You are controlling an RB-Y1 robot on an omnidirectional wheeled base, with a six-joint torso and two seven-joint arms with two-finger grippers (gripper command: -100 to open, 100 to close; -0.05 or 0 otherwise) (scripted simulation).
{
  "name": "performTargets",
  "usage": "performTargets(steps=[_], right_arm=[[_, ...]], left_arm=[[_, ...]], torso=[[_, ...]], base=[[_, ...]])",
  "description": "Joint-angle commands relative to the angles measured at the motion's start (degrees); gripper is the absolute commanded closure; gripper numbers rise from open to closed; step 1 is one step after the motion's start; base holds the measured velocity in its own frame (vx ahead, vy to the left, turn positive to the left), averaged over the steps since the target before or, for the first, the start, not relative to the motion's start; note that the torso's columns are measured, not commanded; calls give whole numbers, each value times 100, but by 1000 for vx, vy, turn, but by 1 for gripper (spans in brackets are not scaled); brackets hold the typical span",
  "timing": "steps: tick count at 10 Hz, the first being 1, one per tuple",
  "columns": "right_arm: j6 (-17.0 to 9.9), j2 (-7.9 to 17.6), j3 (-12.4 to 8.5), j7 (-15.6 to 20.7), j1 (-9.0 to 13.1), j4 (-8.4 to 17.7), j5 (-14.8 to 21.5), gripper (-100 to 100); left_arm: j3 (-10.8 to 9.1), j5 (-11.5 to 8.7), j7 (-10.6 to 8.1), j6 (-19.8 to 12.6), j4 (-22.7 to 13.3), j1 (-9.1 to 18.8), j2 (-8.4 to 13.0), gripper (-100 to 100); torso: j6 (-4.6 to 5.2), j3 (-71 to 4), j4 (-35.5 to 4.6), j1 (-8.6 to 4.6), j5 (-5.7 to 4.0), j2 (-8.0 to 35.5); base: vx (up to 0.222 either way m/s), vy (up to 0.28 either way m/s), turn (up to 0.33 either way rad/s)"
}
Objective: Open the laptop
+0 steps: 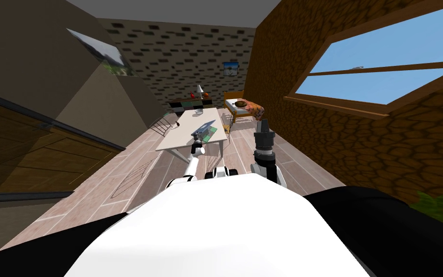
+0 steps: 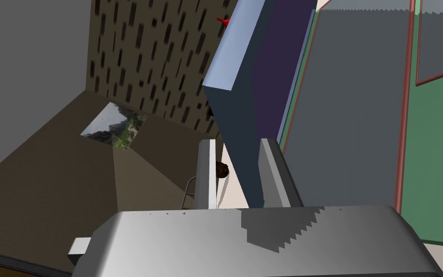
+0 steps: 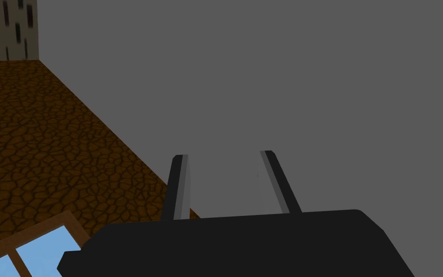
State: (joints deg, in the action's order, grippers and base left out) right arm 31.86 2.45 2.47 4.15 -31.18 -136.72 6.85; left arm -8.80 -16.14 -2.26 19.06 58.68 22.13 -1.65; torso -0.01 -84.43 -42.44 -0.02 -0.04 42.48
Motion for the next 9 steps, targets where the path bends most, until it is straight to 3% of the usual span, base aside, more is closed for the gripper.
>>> performTargets(steps=[1, 2, 5, 6, 7, 9], right_arm=[[0, 0, 0, 0, 0, 0, 0, 0], [0, 0, 0, 0, -1, 0, 0, 0], [0, 0, 0, 0, 0, 0, 0, 0], [0, 0, 0, 0, -1, 0, 0, 0], [0, 0, 0, 0, -1, 0, 0, 0], [0, 0, 0, 0, 0, 0, 0, 0]], left_arm=[[-17, 6, 16, 13, -399, 280, -13, 100], [-283, 72, 195, 217, -540, 497, -6, 100], [-283, 72, 195, 217, -1085, 984, -6, 100], [-283, 72, 195, 217, -1237, 995, -6, 100], [-550, 137, 374, 422, -1404, 1226, 2, 100], [-550, 137, 374, 422, -1808, 1559, 2, 100]], torso=[[4, -11, 4, 0, 1, -17], [0, -19, 15, 1, 4, -29], [1, -3, 1, -1, -1, -5], [5, -15, 6, -3, 0, -24], [1, -21, 16, -1, 2, -32], [0, -2, 7, -2, 1, -1]], base=[[5, 5, -10], [-84, -7, -51], [-60, 0, 0], [9, 3, -10], [-75, -11, -46], [-82, -7, -7]])
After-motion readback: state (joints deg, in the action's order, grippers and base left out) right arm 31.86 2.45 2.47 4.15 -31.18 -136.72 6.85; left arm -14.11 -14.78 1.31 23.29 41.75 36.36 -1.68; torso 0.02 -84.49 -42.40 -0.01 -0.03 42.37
